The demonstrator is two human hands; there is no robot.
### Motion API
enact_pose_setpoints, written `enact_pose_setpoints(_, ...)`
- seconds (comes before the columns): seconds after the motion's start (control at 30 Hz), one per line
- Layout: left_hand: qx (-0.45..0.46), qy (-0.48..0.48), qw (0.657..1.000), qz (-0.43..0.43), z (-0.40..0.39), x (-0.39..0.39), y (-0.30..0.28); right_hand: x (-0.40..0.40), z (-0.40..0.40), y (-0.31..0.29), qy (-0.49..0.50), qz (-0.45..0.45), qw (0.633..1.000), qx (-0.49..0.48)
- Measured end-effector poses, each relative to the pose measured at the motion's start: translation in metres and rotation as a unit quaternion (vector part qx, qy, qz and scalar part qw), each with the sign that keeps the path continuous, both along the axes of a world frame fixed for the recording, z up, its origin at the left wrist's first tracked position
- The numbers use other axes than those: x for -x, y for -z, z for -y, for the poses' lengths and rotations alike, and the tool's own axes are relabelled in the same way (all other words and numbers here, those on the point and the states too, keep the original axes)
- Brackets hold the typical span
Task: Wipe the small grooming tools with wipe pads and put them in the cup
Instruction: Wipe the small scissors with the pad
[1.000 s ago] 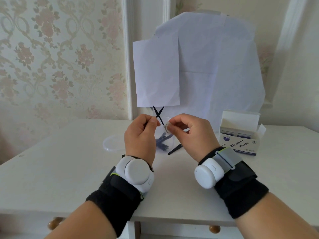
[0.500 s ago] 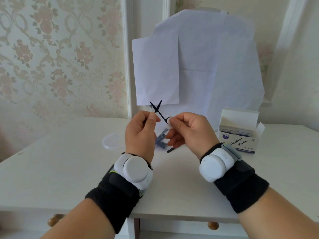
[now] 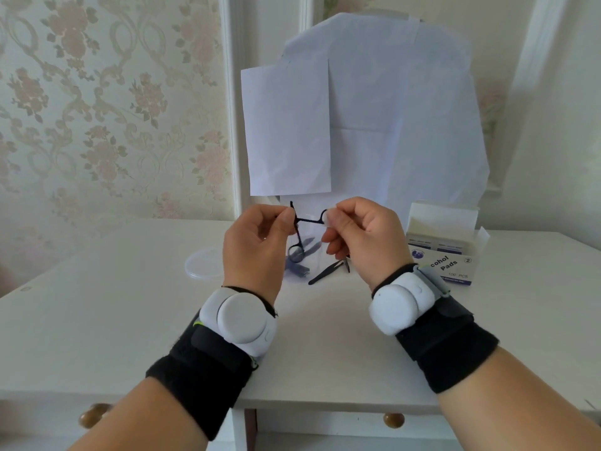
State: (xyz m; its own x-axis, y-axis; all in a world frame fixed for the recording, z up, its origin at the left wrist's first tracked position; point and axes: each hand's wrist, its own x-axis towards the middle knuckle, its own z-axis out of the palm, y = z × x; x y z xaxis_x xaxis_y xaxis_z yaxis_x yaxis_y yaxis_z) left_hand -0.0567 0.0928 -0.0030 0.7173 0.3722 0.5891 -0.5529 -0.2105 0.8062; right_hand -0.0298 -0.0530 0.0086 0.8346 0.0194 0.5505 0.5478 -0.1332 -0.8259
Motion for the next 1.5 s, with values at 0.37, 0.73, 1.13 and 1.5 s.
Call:
enact_pose_setpoints(0.37,-0.017,0.099,0.992,-0.071,0.009,0.007,-0.002,-0.001,0.001,-0.003,0.002,-0.062,0.99,-0.13)
enact_pose_setpoints(0.73,-0.007,0.107,0.991,-0.085,0.01,0.008,-0.003,-0.003,-0.006,0.005,-0.066,-0.099,0.989,-0.088)
enact_pose_setpoints(1.13,0.031,0.016,0.997,-0.072,0.002,0.003,0.0,-0.009,-0.002,0.008,0.03,0.062,0.993,0.096)
enact_pose_setpoints(1.5,0.01,0.038,0.997,-0.059,0.002,0.003,0.0,-0.008,-0.008,0.012,-0.01,0.044,0.99,0.13)
